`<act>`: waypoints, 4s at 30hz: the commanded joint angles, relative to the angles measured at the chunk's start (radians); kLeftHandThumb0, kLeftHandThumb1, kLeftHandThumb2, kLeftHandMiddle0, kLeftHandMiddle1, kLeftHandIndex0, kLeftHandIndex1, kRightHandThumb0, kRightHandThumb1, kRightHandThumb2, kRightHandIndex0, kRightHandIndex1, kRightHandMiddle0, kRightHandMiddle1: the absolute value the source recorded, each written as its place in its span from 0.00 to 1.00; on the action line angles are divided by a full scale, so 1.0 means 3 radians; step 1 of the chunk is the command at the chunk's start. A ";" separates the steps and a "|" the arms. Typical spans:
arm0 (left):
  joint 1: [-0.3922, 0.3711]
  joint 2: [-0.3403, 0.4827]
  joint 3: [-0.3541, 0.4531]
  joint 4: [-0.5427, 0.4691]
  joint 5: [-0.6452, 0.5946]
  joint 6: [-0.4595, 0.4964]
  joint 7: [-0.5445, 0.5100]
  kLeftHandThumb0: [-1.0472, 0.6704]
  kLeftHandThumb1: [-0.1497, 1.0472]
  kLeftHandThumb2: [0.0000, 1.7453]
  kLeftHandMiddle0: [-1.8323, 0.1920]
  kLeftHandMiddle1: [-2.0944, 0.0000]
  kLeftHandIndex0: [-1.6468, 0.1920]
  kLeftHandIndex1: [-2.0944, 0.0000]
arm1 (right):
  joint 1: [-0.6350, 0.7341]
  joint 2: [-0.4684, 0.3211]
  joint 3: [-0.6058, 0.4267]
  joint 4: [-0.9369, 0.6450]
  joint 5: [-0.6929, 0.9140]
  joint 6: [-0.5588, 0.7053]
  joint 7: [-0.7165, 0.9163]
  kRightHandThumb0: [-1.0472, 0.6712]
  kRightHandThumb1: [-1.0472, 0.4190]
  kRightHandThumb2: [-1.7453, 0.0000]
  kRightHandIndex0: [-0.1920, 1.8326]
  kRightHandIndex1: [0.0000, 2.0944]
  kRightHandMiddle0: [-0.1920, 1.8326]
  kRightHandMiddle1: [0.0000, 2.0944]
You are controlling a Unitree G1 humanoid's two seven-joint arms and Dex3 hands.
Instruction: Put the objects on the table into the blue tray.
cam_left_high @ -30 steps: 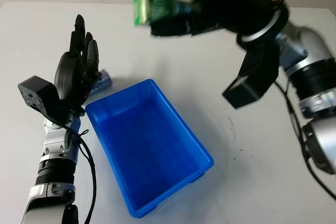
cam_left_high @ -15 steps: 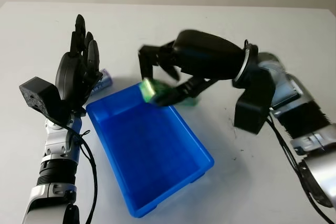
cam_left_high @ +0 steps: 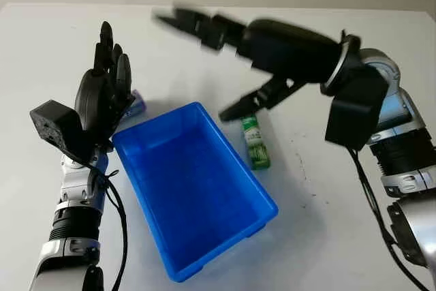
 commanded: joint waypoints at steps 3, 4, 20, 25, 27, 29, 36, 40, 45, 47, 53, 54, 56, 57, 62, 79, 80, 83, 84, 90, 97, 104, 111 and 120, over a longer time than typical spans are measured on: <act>-0.0039 -0.0003 -0.0027 0.0006 0.0062 -0.0002 0.0041 0.21 1.00 0.38 1.00 1.00 1.00 1.00 | -0.0096 0.0040 -0.0154 0.0122 0.0004 -0.0100 -0.0139 0.11 0.00 0.73 0.00 0.00 0.00 0.00; -0.0037 -0.0005 -0.0027 0.0001 0.0065 0.0005 0.0042 0.21 1.00 0.38 1.00 1.00 1.00 1.00 | -0.0102 0.0042 -0.0177 0.0154 0.0011 -0.0126 -0.0154 0.12 0.00 0.73 0.00 0.00 0.00 0.00; -0.0031 0.0016 0.0010 0.0033 0.0022 -0.0017 -0.0012 0.22 1.00 0.37 1.00 1.00 1.00 1.00 | -0.0627 -0.0933 0.0166 0.1214 -0.1812 -0.0131 -0.1288 0.21 0.04 0.97 0.00 0.00 0.01 0.01; -0.0041 0.0035 -0.0012 0.0055 0.0062 -0.0017 -0.0017 0.21 1.00 0.38 1.00 1.00 1.00 1.00 | -0.0965 -0.1285 0.0834 0.1687 -0.3036 -0.0494 -0.2476 0.20 0.04 0.97 0.00 0.00 0.01 0.02; -0.0049 0.0032 -0.0012 0.0072 0.0059 -0.0028 -0.0028 0.21 1.00 0.38 1.00 1.00 1.00 1.00 | -0.1100 -0.1365 0.1110 0.1852 -0.3461 -0.0506 -0.2963 0.20 0.04 0.97 0.00 0.01 0.01 0.02; -0.0057 0.0024 -0.0008 0.0088 0.0048 -0.0032 -0.0037 0.20 1.00 0.38 1.00 1.00 1.00 1.00 | -0.1216 -0.1408 0.1350 0.1991 -0.3793 -0.0459 -0.3326 0.20 0.03 0.97 0.00 0.00 0.00 0.01; -0.0069 0.0014 -0.0012 0.0131 0.0043 -0.0075 -0.0077 0.21 1.00 0.37 1.00 1.00 1.00 1.00 | -0.1449 -0.1405 0.1930 0.2206 -0.4416 -0.0387 -0.4057 0.21 0.02 0.96 0.00 0.00 0.00 0.00; -0.0062 0.0018 -0.0013 0.0124 0.0055 -0.0073 -0.0075 0.21 1.00 0.38 1.00 1.00 1.00 1.00 | -0.1510 -0.1327 0.2178 0.2253 -0.4609 -0.0362 -0.4301 0.23 0.02 0.97 0.00 0.00 0.00 0.00; -0.0042 0.0017 -0.0018 0.0083 0.0072 -0.0032 -0.0025 0.20 1.00 0.38 1.00 1.00 1.00 1.00 | -0.1547 -0.1200 0.2377 0.2313 -0.4681 -0.0375 -0.4490 0.24 0.03 0.97 0.00 0.00 0.00 0.00; -0.0046 0.0018 -0.0019 0.0091 0.0073 -0.0045 -0.0023 0.22 1.00 0.38 1.00 1.00 1.00 1.00 | -0.1551 -0.1134 0.2414 0.2350 -0.4642 -0.0431 -0.4541 0.24 0.06 0.98 0.00 0.00 0.01 0.01; -0.0048 0.0013 -0.0024 0.0080 0.0075 -0.0045 -0.0013 0.21 1.00 0.38 1.00 1.00 1.00 1.00 | -0.1601 -0.1018 0.2536 0.2339 -0.4622 -0.0607 -0.4704 0.20 0.02 0.95 0.00 0.00 0.01 0.01; -0.0049 0.0014 -0.0027 0.0079 0.0079 -0.0039 -0.0010 0.22 1.00 0.38 1.00 1.00 1.00 1.00 | -0.1616 -0.1014 0.2553 0.2315 -0.4612 -0.0668 -0.4717 0.19 0.01 0.92 0.00 0.00 0.00 0.01; -0.0053 0.0012 -0.0028 0.0086 0.0075 -0.0038 -0.0012 0.21 1.00 0.38 1.00 1.00 1.00 1.00 | -0.1634 -0.1005 0.2564 0.2280 -0.4573 -0.0822 -0.4743 0.15 0.00 0.81 0.00 0.00 0.01 0.00; -0.0057 0.0012 -0.0027 0.0096 0.0074 -0.0048 -0.0016 0.21 1.00 0.38 1.00 1.00 1.00 1.00 | -0.1643 -0.1007 0.2584 0.2247 -0.4589 -0.0860 -0.4778 0.14 0.00 0.78 0.00 0.00 0.01 0.00; -0.0062 0.0002 -0.0036 0.0096 0.0095 -0.0069 0.0014 0.22 1.00 0.38 1.00 1.00 1.00 1.00 | -0.1694 -0.1003 0.2769 0.2168 -0.4751 -0.0975 -0.5115 0.12 0.00 0.73 0.00 0.00 0.00 0.00; -0.0044 -0.0020 -0.0038 0.0035 0.0069 -0.0028 0.0027 0.21 1.00 0.38 1.00 1.00 1.00 1.00 | -0.1632 -0.0981 0.3230 0.2155 -0.5009 -0.1098 -0.5588 0.13 0.00 0.79 0.02 0.02 0.05 0.02; -0.0041 -0.0022 -0.0035 0.0032 0.0066 -0.0035 0.0027 0.21 1.00 0.38 1.00 1.00 1.00 1.00 | -0.1614 -0.0970 0.3248 0.2163 -0.5007 -0.1107 -0.5591 0.13 0.00 0.79 0.02 0.02 0.05 0.02; -0.0025 -0.0019 -0.0037 0.0011 0.0081 -0.0030 0.0044 0.22 1.00 0.38 1.00 1.00 1.00 1.00 | -0.1564 -0.0939 0.3285 0.2178 -0.4990 -0.1113 -0.5584 0.14 0.00 0.79 0.01 0.02 0.04 0.02; -0.0019 -0.0016 -0.0040 0.0002 0.0087 -0.0019 0.0049 0.22 1.00 0.38 1.00 1.00 1.00 1.00 | -0.1552 -0.0926 0.3296 0.2179 -0.4984 -0.1114 -0.5575 0.13 0.00 0.80 0.01 0.02 0.04 0.02; 0.0034 -0.0023 -0.0043 -0.0095 0.0084 0.0038 0.0058 0.23 1.00 0.38 1.00 1.00 1.00 1.00 | -0.1458 -0.0811 0.3377 0.2243 -0.4994 -0.1073 -0.5652 0.15 0.00 0.81 0.02 0.02 0.05 0.02; 0.0122 -0.0049 -0.0044 -0.0267 0.0088 0.0133 0.0115 0.23 1.00 0.38 1.00 1.00 1.00 1.00 | -0.1358 -0.0691 0.3485 0.2339 -0.4990 -0.1013 -0.5733 0.19 0.00 0.81 0.03 0.03 0.06 0.03; 0.0176 -0.0080 -0.0002 -0.0317 0.0016 0.0126 0.0110 0.22 1.00 0.37 1.00 1.00 1.00 1.00 | -0.1302 -0.0620 0.3493 0.2330 -0.4885 -0.1122 -0.5629 0.22 0.00 0.84 0.14 0.08 0.15 0.08; 0.0222 -0.0055 0.0021 -0.0360 -0.0009 0.0136 0.0105 0.23 1.00 0.35 1.00 1.00 1.00 1.00 | -0.1253 -0.0572 0.3498 0.2414 -0.4824 -0.1126 -0.5636 0.26 0.00 0.85 0.20 0.09 0.15 0.18; 0.0231 -0.0056 0.0012 -0.0361 -0.0019 0.0143 0.0082 0.22 1.00 0.35 1.00 1.00 1.00 1.00 | -0.1079 -0.0393 0.3603 0.2639 -0.4875 -0.0786 -0.6206 0.36 0.00 0.96 0.26 0.94 0.19 0.83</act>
